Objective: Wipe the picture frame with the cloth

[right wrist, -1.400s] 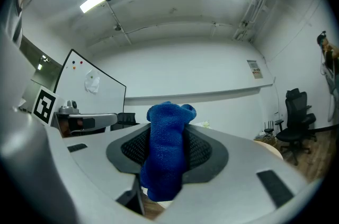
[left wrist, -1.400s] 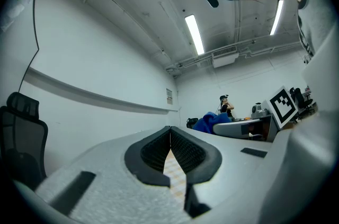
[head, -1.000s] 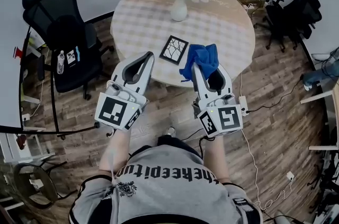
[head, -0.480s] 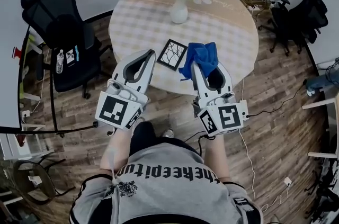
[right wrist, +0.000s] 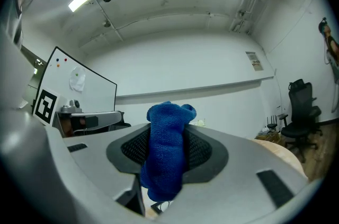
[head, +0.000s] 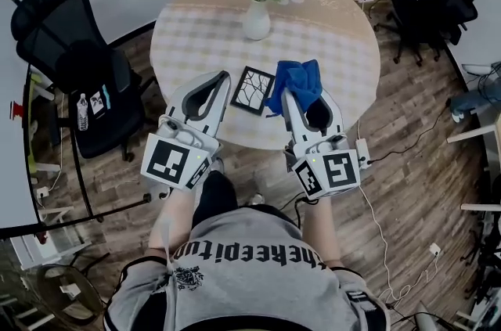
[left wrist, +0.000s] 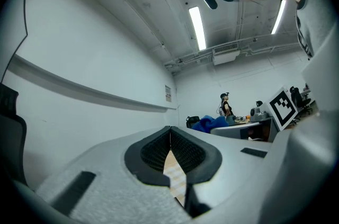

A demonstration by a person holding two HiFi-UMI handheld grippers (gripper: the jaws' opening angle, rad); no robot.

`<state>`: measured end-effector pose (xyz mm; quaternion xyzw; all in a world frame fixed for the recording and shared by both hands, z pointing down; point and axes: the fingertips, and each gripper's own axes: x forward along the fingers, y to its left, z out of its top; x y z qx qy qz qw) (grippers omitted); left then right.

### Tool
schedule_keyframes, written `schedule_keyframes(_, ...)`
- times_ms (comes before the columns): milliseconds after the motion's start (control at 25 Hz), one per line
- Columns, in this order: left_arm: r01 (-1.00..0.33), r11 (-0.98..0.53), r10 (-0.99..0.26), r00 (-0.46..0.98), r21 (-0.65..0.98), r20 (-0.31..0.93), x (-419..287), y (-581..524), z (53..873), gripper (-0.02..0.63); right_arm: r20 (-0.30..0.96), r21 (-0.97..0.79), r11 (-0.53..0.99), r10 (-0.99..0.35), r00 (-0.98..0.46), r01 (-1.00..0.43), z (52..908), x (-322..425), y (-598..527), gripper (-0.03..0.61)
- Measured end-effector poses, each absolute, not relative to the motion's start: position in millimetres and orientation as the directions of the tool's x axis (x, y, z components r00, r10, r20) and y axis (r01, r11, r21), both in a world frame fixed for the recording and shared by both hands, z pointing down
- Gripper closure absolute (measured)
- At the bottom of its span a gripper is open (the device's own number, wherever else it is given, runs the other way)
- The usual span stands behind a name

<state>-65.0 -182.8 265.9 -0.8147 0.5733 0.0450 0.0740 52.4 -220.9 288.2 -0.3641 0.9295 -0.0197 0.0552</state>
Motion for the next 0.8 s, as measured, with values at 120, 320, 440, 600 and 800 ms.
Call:
schedule_keyframes(120, -0.925, -0.373, -0.912, 0.379, -0.067, -0.156, -75, -201, 265, 0.597, -0.083, -0.080, 0.707, -0.707, -0.702, -0.702, 289, 42, -234, 0.425)
schedule_keyframes(320, -0.901, -0.430, -0.887, 0.434, -0.061, -0.154, -97, -230, 266, 0.598, -0.073, -0.082, 0.664, -0.748, -0.659, -0.744, 290, 21, -255, 0.425)
schedule_keyframes(440, -0.882, -0.467, -0.869, 0.470, -0.058, -0.155, -107, -247, 267, 0.597, -0.069, -0.081, 0.636, -0.772, -0.632, -0.768, 292, 10, -266, 0.425)
schedule_keyframes(600, -0.853, -0.520, -0.839, 0.521, -0.054, -0.156, -117, -266, 267, 0.598, -0.064, -0.081, 0.593, -0.805, -0.590, -0.801, 292, -1, -278, 0.425)
schedule_keyframes(800, -0.816, -0.576, -0.803, 0.576, -0.047, -0.152, -127, -287, 270, 0.597, -0.051, -0.082, 0.542, -0.841, -0.539, -0.837, 297, -12, -291, 0.425)
